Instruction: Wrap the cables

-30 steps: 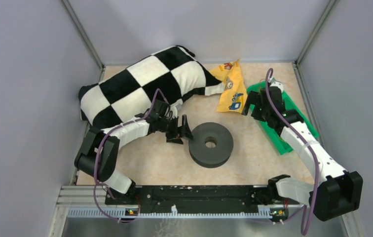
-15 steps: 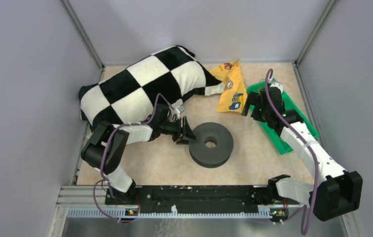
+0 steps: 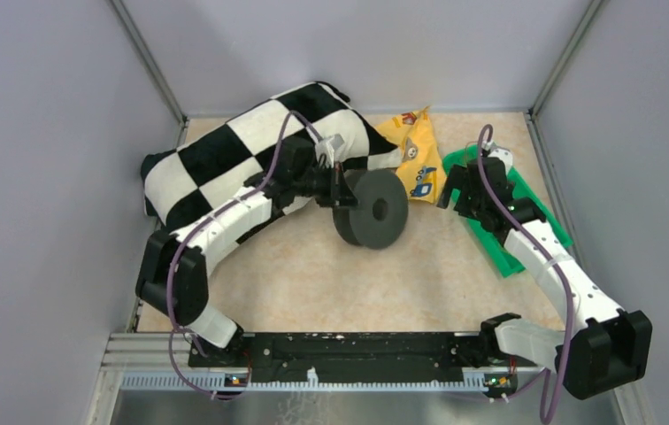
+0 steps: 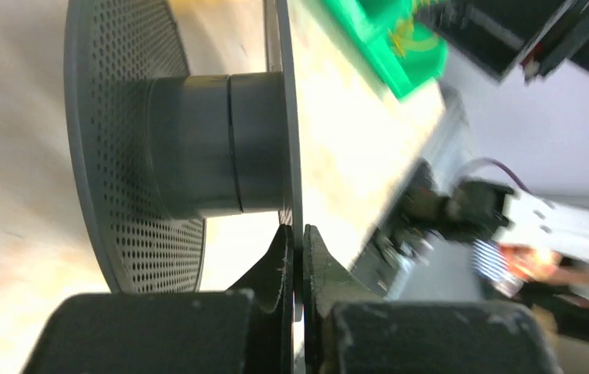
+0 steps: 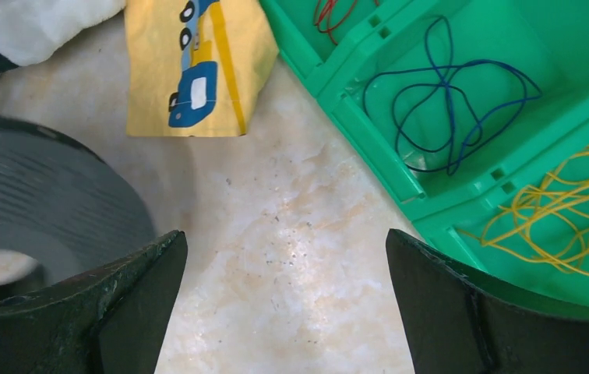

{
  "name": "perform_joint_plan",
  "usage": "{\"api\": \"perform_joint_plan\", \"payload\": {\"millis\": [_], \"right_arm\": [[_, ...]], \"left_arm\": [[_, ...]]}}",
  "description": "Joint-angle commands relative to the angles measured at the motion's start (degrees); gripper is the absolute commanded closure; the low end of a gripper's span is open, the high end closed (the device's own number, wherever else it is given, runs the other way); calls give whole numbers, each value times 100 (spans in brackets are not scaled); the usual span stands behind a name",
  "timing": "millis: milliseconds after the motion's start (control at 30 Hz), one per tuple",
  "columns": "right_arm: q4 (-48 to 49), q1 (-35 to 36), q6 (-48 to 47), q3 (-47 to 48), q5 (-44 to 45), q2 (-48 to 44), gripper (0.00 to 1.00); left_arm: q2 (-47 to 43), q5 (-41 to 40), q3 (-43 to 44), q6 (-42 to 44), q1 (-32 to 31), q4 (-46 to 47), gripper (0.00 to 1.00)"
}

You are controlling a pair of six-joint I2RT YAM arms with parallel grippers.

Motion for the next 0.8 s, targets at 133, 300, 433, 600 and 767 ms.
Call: {"api": "perform_joint_plan", "payload": {"millis": [133, 300, 433, 600, 767], "right_arm": [[187, 48, 251, 64, 861, -876, 1], [203, 45, 345, -12, 847, -966, 1], [89, 47, 366, 14, 794, -906, 1], [196, 45, 404, -188, 685, -999, 1], [354, 45, 502, -146, 418, -815, 1]], "left_arm": [[-552, -3334, 1493, 2114, -892, -1189, 100], [-627, -2844, 971, 3532, -1036, 195, 100], [-753, -2235, 365, 5026, -1032, 1597, 100], [-394, -216, 690, 6384, -533, 1200, 100], [710, 1426, 1985, 7253, 210, -355, 100]]}}
